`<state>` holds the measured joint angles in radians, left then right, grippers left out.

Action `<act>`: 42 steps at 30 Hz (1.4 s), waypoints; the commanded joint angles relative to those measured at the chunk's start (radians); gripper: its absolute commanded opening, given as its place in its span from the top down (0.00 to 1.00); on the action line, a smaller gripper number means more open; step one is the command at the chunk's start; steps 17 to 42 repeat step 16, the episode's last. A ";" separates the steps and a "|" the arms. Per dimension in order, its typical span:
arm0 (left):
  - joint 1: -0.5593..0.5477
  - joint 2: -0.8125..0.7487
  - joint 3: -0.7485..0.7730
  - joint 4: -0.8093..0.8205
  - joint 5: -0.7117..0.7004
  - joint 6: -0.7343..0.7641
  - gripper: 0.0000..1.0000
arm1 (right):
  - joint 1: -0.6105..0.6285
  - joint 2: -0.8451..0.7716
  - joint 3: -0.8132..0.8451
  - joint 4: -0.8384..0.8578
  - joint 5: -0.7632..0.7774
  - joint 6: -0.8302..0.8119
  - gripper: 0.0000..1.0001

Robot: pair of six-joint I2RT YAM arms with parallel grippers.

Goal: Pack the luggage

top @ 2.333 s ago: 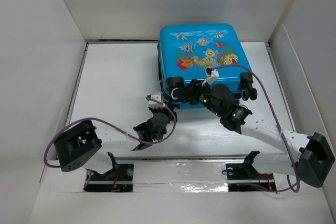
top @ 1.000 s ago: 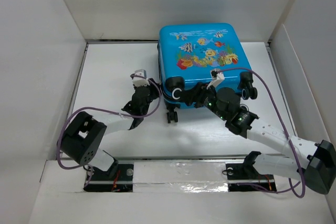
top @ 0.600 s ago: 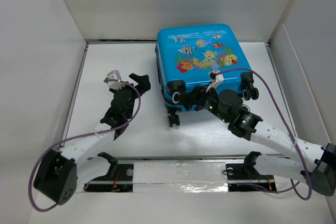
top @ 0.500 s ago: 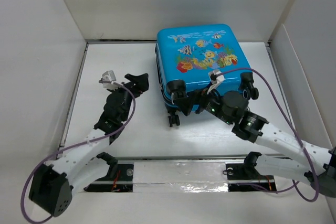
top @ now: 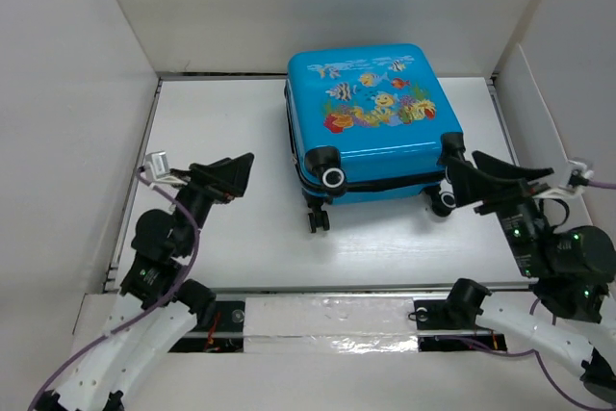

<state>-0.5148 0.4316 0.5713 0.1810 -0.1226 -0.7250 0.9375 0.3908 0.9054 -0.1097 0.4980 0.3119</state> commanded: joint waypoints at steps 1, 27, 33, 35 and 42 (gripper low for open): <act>0.007 -0.092 0.082 -0.084 -0.003 0.045 0.01 | 0.007 -0.075 -0.043 -0.103 0.204 -0.010 0.00; 0.007 -0.129 0.124 -0.164 -0.008 0.108 0.01 | 0.007 -0.139 -0.068 -0.229 0.192 0.076 0.00; 0.007 -0.129 0.124 -0.164 -0.008 0.108 0.01 | 0.007 -0.139 -0.068 -0.229 0.192 0.076 0.00; 0.007 -0.129 0.124 -0.164 -0.008 0.108 0.01 | 0.007 -0.139 -0.068 -0.229 0.192 0.076 0.00; 0.007 -0.129 0.124 -0.164 -0.008 0.108 0.01 | 0.007 -0.139 -0.068 -0.229 0.192 0.076 0.00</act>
